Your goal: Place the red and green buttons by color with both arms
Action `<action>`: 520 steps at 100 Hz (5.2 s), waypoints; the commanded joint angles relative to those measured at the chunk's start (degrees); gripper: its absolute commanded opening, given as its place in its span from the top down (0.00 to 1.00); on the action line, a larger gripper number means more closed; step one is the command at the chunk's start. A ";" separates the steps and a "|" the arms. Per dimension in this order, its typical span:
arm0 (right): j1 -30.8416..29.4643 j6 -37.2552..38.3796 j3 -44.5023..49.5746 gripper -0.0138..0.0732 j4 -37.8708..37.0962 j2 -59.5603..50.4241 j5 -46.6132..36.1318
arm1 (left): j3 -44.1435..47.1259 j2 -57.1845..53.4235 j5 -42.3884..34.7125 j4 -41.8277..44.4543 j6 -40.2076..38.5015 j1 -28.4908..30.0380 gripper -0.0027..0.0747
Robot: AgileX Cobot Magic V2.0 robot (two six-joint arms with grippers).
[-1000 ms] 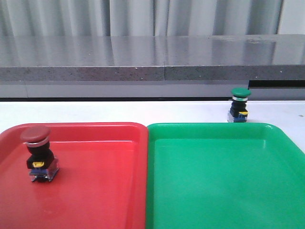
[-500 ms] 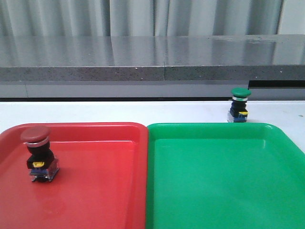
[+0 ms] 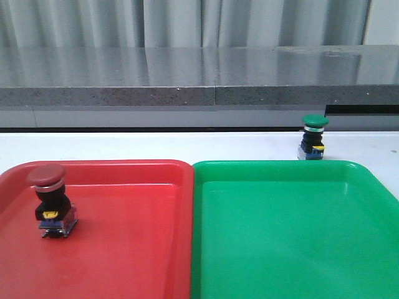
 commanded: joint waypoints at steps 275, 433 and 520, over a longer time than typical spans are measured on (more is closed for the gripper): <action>0.02 -0.32 -45.51 0.91 -1.70 42.76 32.45 | 7.29 -18.77 3.42 -2.49 -0.72 6.31 0.99; 12.03 5.76 -98.63 0.16 2.06 115.08 45.90 | 7.29 -18.77 3.42 -2.49 -0.72 6.31 0.99; 17.30 16.06 -94.56 0.55 -5.54 102.85 46.10 | 7.29 -18.77 3.42 -2.49 -0.72 6.31 0.99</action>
